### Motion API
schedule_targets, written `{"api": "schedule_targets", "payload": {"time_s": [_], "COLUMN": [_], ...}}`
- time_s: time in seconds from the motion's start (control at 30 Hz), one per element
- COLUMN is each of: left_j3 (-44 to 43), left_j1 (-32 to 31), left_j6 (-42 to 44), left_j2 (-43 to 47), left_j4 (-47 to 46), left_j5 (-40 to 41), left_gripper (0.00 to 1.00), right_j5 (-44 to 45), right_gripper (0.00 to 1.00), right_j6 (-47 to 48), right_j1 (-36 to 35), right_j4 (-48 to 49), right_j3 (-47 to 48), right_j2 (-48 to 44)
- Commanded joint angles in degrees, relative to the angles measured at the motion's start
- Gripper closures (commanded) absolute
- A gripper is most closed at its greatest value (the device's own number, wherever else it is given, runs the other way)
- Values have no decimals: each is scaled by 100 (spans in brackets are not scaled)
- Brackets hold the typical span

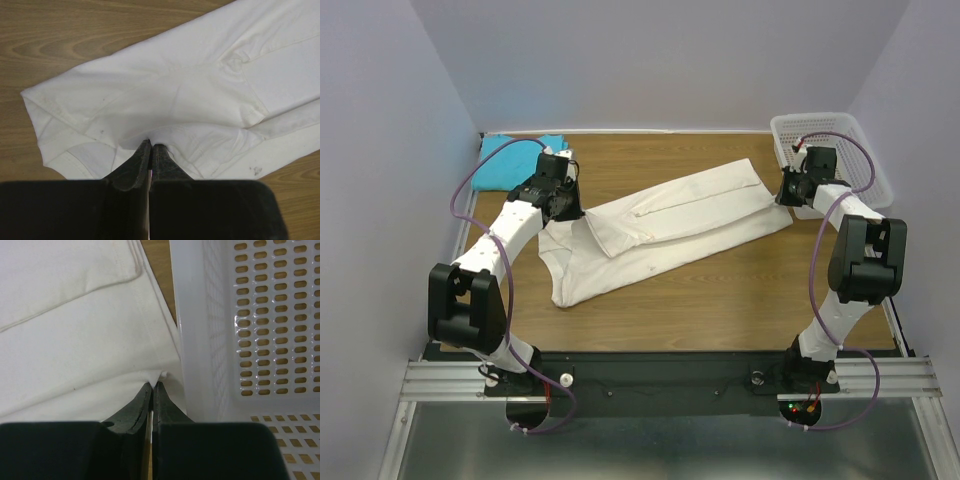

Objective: Fold and stack the t-shirts
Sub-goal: Fold the tshirt

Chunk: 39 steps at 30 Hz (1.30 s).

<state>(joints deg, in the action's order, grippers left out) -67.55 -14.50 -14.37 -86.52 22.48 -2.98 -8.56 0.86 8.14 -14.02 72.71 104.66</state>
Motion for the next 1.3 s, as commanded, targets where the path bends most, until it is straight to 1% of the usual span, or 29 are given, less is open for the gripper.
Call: {"api": "schedule_targets", "payload": {"time_s": [0.0, 0.23, 0.3, 0.37, 0.4, 0.6, 0.67, 0.77, 0.9, 1.0, 1.1, 1.23, 1.27], "left_j3": [-250, -224, -206, -197, -189, -171, -171, -171, -188, -215, -224, -250, -259], "left_j1": [35, 35, 35, 35, 35, 35, 35, 44, 44, 53, 70, 79, 88], "left_j6": [84, 84, 84, 84, 84, 48, 48, 40, 31, 48, 48, 57, 57], "left_j2": [12, 12, 12, 21, 13, -23, -58, -93, -146, -233, -330, -444, -479], "left_j4": [-121, -130, -139, -139, -147, -165, -156, -156, -191, -209, -226, -253, -270], "left_j5": [-27, -9, -1, 8, 17, 105, 131, 166, 228, 246, 254, 246, 254], "left_gripper": [100, 100, 100, 100, 100, 100, 100, 100, 100, 100, 100, 100, 96], "right_j5": [100, 100, 91, 73, 39, -49, -67, -146, -541, -1102, -1358, -1482, -1500], "right_gripper": [95, 94, 92, 85, 78, 67, 65, 65, 65, 64, 64, 64, 64], "right_j6": [81, 89, 89, 89, 89, 37, 37, 72, 221, 458, 642, 722, 757], "right_j1": [-23, -23, -32, -32, -32, -41, -41, -41, -41, -41, -41, -41, -41], "right_j4": [444, 453, 453, 453, 462, 497, 506, 506, 497, 497, 497, 488, 497], "right_j3": [191, 200, 209, 218, 235, 288, 288, 270, 121, -159, -440, -704, -757], "right_j2": [-69, -51, -42, -34, -34, -253, -341, -525, -763, -1052, -1299, -1553, -1580]}}
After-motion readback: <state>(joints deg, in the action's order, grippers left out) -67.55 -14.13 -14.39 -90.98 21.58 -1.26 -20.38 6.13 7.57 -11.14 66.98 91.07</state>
